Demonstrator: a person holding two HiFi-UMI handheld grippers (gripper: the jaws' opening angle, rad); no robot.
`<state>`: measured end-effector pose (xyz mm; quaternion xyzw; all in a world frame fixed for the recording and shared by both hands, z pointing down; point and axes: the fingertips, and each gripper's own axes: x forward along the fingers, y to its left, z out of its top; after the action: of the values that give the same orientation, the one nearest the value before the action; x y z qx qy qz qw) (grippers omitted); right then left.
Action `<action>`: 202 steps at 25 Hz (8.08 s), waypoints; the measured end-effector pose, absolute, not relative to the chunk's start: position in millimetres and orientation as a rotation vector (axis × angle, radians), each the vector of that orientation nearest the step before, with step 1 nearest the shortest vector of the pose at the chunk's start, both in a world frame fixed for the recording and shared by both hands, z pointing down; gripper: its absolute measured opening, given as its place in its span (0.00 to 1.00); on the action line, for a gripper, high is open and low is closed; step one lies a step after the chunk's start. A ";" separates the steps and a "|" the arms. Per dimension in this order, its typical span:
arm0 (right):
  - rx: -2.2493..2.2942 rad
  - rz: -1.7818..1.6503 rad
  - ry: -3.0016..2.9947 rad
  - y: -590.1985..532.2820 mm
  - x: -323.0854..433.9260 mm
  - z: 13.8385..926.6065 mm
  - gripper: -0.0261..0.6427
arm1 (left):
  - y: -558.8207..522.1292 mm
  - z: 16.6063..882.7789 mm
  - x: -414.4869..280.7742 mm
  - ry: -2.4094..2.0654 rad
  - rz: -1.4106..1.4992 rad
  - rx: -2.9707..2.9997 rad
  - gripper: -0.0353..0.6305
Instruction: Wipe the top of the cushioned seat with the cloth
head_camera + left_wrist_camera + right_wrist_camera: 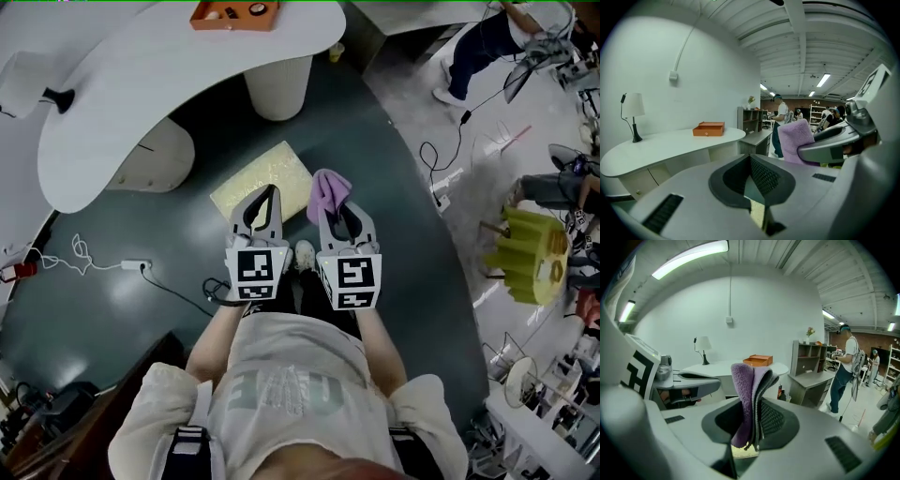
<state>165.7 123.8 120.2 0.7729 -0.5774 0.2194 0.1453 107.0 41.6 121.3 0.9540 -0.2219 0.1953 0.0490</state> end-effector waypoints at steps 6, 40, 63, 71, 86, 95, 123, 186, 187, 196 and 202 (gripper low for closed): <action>2.197 0.747 -1.692 95.4 174.5 222.4 0.17 | 10.4 230.8 106.0 -0.722 0.685 2.837 0.06; 1.389 1.141 -1.970 -54.2 17.2 481.7 0.17 | -68.1 419.4 -53.5 -1.224 0.764 2.471 0.06; 1.023 1.160 -1.854 -113.8 -76.5 575.4 0.17 | -81.9 451.5 -134.7 -1.329 0.776 2.312 0.06; 1.059 1.085 -1.830 -110.7 -29.5 569.6 0.17 | -82.3 447.2 -98.3 -1.240 0.767 2.377 0.06; 1.291 0.965 -1.493 -87.5 197.3 570.6 0.17 | -71.7 453.3 -56.0 -1.134 0.834 2.423 0.06; 1.250 0.812 -1.366 -87.1 248.4 569.9 0.17 | -63.5 465.8 -57.2 -1.111 0.870 2.412 0.06; 1.573 0.962 -1.970 -64.5 49.3 341.8 0.17 | -81.0 359.6 -57.8 -1.261 0.748 2.613 0.06; 1.277 0.775 -1.401 -18.5 222.8 562.8 0.17 | -59.5 381.3 -36.2 -1.245 0.780 2.601 0.06; 1.285 0.774 -1.394 -18.0 225.8 562.9 0.17 | -59.0 381.1 -34.6 -1.241 0.781 2.604 0.06; 1.317 0.773 -1.342 -14.4 251.9 567.0 0.17 | -58.6 382.6 -28.1 -1.227 0.803 2.616 0.06; 1.285 0.727 -1.310 -11.0 265.4 576.5 0.17 | -55.4 388.2 -29.7 -1.233 0.809 2.606 0.06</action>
<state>265.4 -11.0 576.5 0.5432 -0.5536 0.3075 0.5513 -29.7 -55.4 388.2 0.8679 -0.4106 0.2696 0.0737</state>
